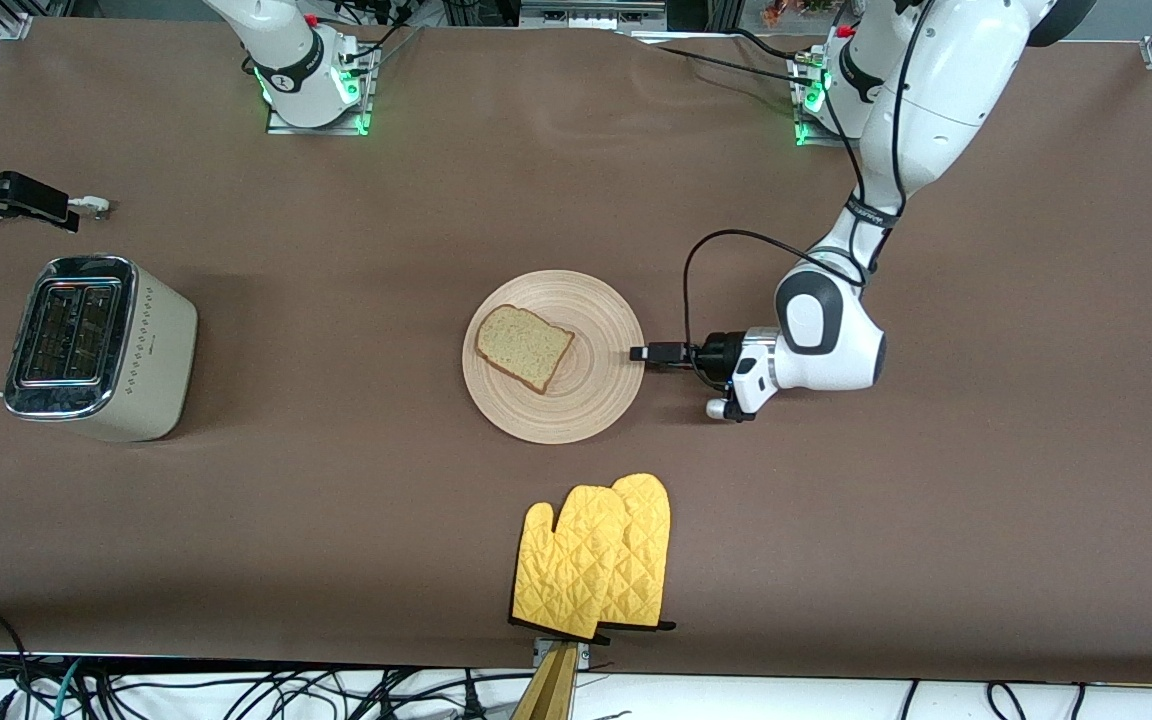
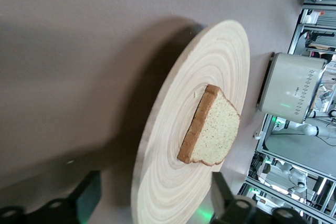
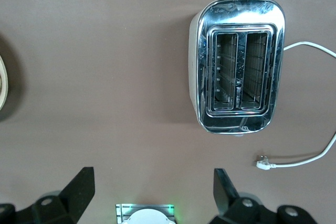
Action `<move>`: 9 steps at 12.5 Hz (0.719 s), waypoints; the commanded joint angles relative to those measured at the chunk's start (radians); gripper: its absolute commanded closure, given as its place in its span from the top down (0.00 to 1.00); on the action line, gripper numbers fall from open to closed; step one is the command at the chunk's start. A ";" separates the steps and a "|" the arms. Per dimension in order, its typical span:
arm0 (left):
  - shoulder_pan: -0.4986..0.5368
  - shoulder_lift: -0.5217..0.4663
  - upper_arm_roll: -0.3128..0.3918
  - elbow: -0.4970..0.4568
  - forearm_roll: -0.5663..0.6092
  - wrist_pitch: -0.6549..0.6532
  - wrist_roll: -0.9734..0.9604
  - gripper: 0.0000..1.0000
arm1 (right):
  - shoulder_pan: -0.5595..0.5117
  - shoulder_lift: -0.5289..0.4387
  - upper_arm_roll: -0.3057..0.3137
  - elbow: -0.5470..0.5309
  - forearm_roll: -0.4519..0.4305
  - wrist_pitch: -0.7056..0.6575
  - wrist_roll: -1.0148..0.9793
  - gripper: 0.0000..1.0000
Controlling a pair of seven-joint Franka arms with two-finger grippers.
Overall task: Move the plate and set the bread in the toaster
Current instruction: 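Open the left gripper and draw it back from the plate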
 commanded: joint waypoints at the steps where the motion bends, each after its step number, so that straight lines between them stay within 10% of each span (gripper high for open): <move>1: 0.059 -0.114 0.060 -0.085 0.082 -0.101 -0.001 1.00 | -0.003 -0.005 -0.003 0.002 0.015 -0.011 -0.017 1.00; 9: 0.162 -0.567 0.056 -0.142 0.836 -0.219 -0.395 1.00 | -0.003 -0.005 -0.003 0.002 0.015 -0.011 -0.017 1.00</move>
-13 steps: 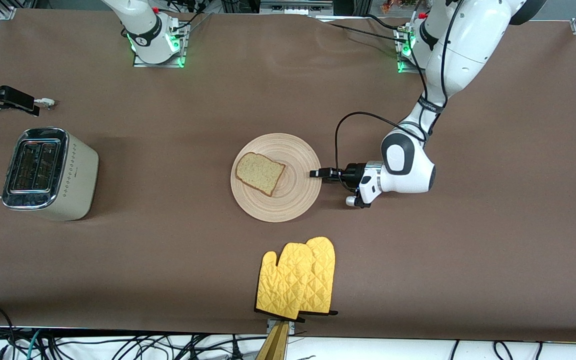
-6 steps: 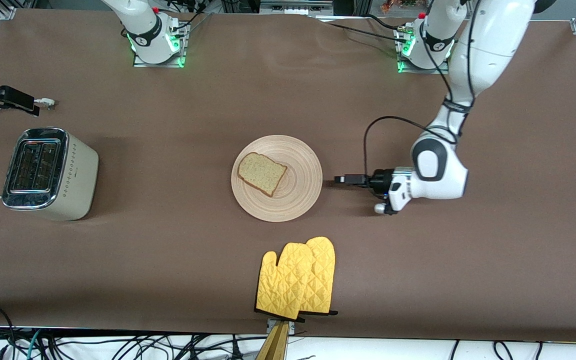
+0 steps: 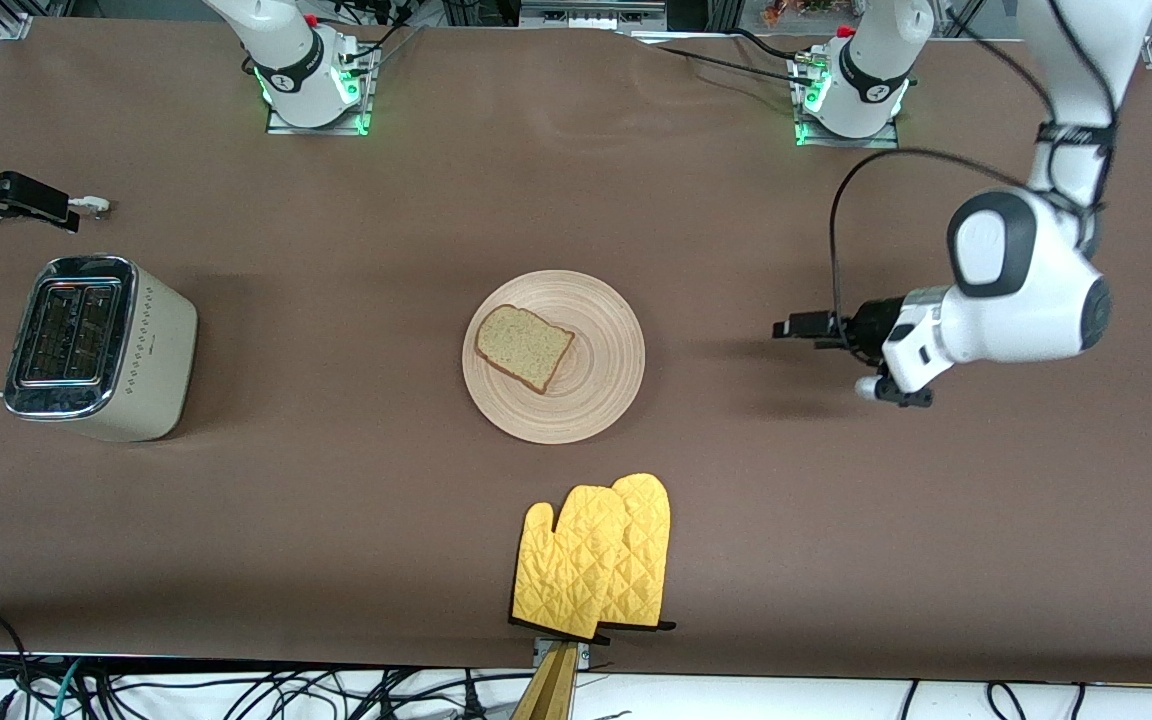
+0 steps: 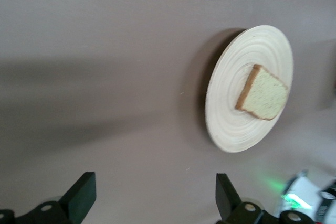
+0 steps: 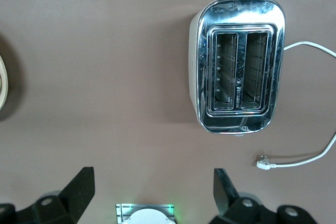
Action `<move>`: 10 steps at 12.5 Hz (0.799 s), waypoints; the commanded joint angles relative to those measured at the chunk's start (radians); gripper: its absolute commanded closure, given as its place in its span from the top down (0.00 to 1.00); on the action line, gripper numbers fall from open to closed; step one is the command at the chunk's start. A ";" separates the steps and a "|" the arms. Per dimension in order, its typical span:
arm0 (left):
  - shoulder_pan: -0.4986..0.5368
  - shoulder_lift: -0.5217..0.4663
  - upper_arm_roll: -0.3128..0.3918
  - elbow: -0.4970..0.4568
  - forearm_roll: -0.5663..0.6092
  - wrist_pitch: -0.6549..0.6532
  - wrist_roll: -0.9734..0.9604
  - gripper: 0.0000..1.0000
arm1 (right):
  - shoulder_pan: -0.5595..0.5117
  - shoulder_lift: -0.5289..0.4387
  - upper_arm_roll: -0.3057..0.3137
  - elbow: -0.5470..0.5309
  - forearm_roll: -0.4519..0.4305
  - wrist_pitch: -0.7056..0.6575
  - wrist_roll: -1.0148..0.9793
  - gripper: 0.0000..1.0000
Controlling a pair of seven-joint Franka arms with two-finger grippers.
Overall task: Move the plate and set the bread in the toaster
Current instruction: 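Open the left gripper and draw it back from the plate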
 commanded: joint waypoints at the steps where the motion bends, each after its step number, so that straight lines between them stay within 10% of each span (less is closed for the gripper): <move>1: 0.007 -0.155 -0.004 -0.055 0.208 -0.036 -0.030 1.00 | -0.003 -0.006 -0.003 0.003 0.015 -0.011 -0.017 1.00; 5: 0.036 -0.268 0.000 -0.032 0.506 -0.082 -0.018 1.00 | -0.003 -0.006 -0.003 0.003 0.015 -0.011 -0.017 1.00; 10: 0.091 -0.317 0.000 -0.021 0.514 -0.150 0.084 1.00 | 0.003 0.000 0.002 0.004 0.012 -0.014 -0.023 1.00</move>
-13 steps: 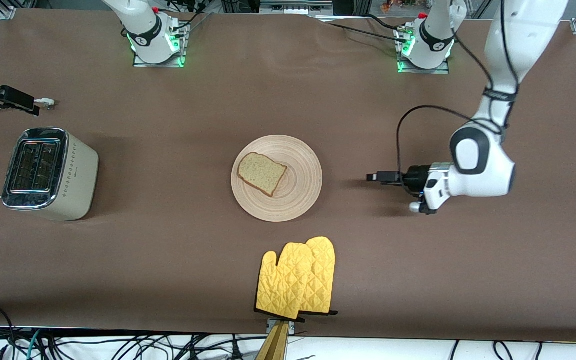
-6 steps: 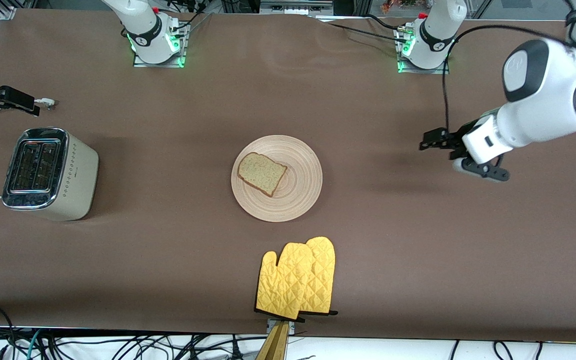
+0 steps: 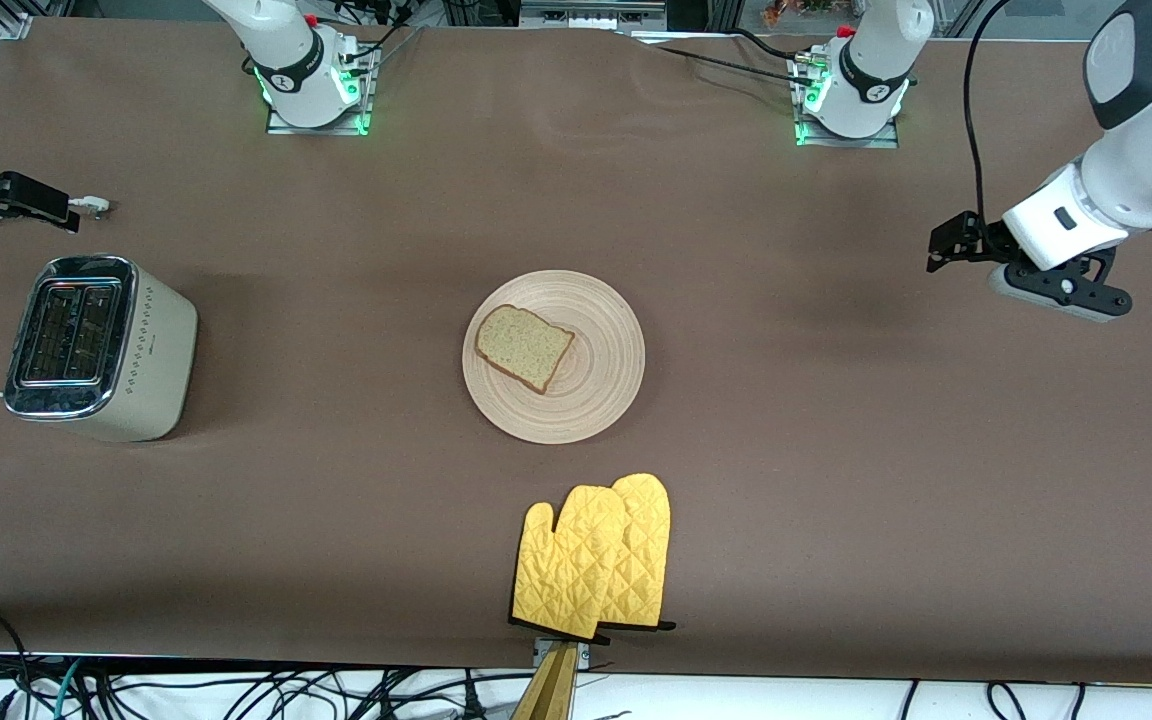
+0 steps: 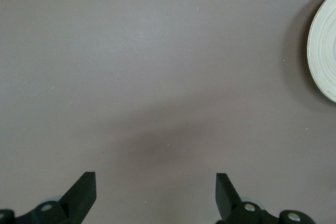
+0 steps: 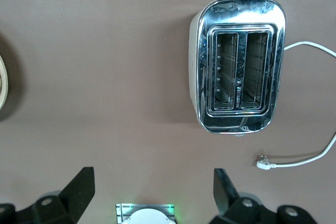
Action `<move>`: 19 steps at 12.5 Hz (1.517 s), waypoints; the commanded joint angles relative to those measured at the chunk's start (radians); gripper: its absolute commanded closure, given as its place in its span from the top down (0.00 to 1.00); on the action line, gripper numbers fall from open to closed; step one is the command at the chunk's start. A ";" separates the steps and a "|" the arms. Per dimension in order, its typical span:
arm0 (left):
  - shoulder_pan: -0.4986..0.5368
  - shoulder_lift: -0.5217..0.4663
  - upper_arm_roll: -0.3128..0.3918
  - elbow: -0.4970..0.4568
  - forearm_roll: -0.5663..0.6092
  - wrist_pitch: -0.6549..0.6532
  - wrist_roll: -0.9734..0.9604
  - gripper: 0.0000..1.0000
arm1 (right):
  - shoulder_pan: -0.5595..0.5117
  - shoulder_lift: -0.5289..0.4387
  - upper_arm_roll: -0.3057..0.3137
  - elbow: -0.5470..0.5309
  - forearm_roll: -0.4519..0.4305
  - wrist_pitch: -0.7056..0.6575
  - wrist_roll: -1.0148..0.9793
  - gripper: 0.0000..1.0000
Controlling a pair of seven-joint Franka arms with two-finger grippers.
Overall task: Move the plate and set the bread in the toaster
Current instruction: 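Open the left gripper and draw it back from the plate, then move the right gripper to the bread slice and grasp it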
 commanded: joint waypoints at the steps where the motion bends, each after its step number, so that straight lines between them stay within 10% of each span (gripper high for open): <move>1: 0.016 -0.042 -0.008 -0.007 0.028 -0.019 -0.072 1.00 | 0.009 0.015 0.007 0.006 0.009 -0.042 -0.017 1.00; 8: 0.016 -0.070 -0.017 0.085 0.121 -0.173 -0.234 1.00 | 0.182 0.153 0.023 -0.029 0.079 -0.032 0.351 1.00; 19: 0.040 -0.048 -0.011 0.136 0.106 -0.189 -0.284 1.00 | 0.522 0.272 0.026 -0.164 0.095 0.396 1.080 0.92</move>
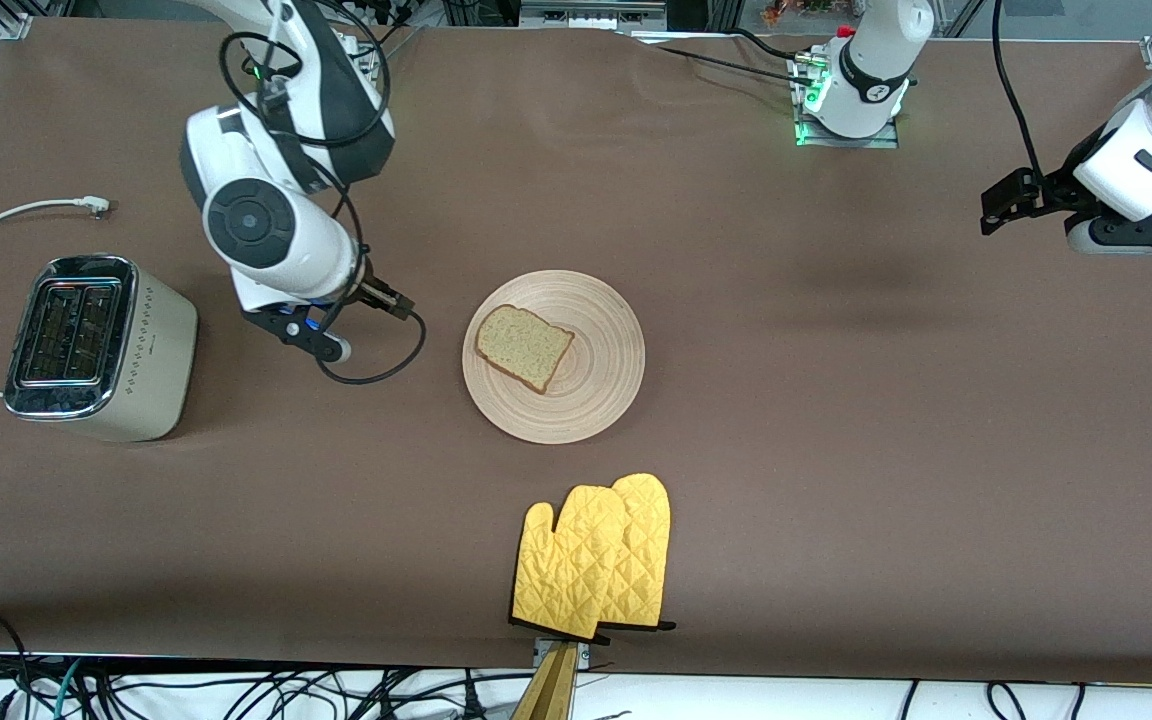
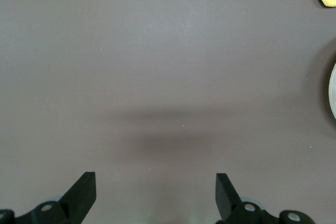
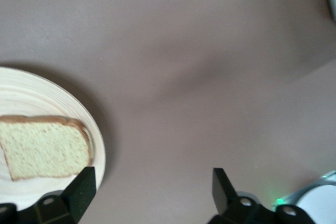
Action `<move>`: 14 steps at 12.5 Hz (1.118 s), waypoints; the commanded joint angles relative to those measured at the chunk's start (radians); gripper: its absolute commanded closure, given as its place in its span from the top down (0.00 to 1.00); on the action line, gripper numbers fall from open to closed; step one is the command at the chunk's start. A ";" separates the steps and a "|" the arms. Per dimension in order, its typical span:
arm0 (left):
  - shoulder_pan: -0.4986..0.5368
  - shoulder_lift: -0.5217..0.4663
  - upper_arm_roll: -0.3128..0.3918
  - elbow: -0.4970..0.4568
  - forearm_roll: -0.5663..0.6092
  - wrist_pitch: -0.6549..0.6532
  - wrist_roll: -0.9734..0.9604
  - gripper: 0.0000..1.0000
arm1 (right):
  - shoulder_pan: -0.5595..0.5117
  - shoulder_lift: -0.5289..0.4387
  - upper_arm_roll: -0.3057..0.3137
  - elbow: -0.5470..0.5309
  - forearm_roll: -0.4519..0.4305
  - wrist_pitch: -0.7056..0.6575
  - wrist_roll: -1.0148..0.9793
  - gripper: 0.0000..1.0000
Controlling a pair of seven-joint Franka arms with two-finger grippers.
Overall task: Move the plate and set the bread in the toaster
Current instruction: 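Move the right gripper to the bread slice and grasp it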
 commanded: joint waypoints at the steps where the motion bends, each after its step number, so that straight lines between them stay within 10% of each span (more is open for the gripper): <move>1: 0.017 0.032 -0.005 0.069 0.023 -0.022 -0.015 1.00 | 0.025 -0.016 -0.008 -0.092 0.008 0.124 0.076 0.83; 5: 0.017 0.040 -0.005 0.077 0.023 -0.022 -0.014 1.00 | 0.025 0.005 0.047 -0.192 0.008 0.283 0.175 0.64; 14: 0.019 0.045 -0.010 0.077 0.020 -0.011 -0.009 1.00 | 0.062 0.116 0.153 -0.249 0.003 0.575 0.269 0.58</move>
